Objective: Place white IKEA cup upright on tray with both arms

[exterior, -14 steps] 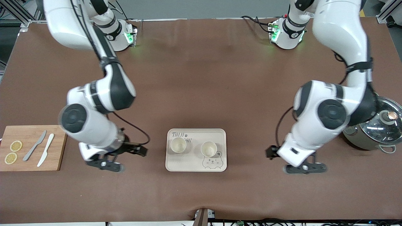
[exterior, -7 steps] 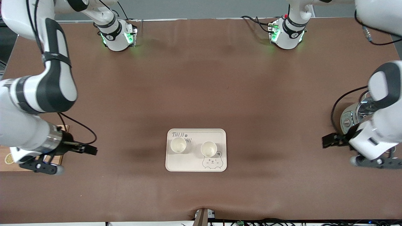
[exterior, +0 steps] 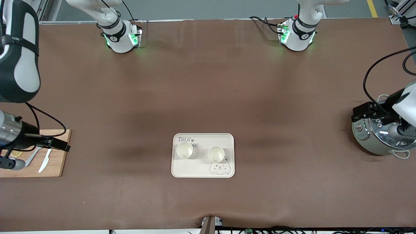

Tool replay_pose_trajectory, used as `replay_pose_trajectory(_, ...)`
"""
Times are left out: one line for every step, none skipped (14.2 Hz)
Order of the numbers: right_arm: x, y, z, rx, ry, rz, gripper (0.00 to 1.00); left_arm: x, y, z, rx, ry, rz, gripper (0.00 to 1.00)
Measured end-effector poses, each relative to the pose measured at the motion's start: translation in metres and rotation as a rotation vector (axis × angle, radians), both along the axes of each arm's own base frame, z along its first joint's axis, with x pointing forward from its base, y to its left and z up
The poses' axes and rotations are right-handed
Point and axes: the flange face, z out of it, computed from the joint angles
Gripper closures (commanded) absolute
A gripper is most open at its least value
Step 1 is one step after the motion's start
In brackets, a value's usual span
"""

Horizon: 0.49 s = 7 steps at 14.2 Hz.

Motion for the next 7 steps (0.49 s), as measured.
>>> replay_pose_trajectory(-0.008,-0.002,0.008,0.001,-0.002,0.001,0.0,-0.011,0.0,0.001,-0.002,-0.005,0.0,0.0)
replay_pose_trajectory(-0.016,-0.003,0.015,0.003,-0.006,0.001,0.0,-0.023,0.002,0.003,-0.005,-0.018,0.001,0.0)
replay_pose_trajectory(-0.024,-0.002,0.023,0.004,-0.009,0.001,0.0,-0.036,0.003,0.005,-0.008,-0.027,0.002,0.0)
replay_pose_trajectory(-0.033,-0.002,0.031,0.006,-0.014,0.001,0.0,-0.049,0.004,0.008,-0.01,-0.031,0.003,0.0)
replay_pose_trajectory(-0.042,-0.002,0.04,0.007,-0.021,0.001,0.0,-0.059,0.005,0.011,-0.012,-0.034,0.004,0.0)
replay_pose_trajectory(-0.051,-0.003,0.049,0.008,-0.028,0.001,0.0,-0.067,0.006,0.014,-0.013,-0.036,0.004,0.0)
replay_pose_trajectory(-0.059,-0.003,0.057,0.009,-0.036,0.0,0.0,-0.071,0.006,0.015,-0.014,-0.037,-0.002,0.0)
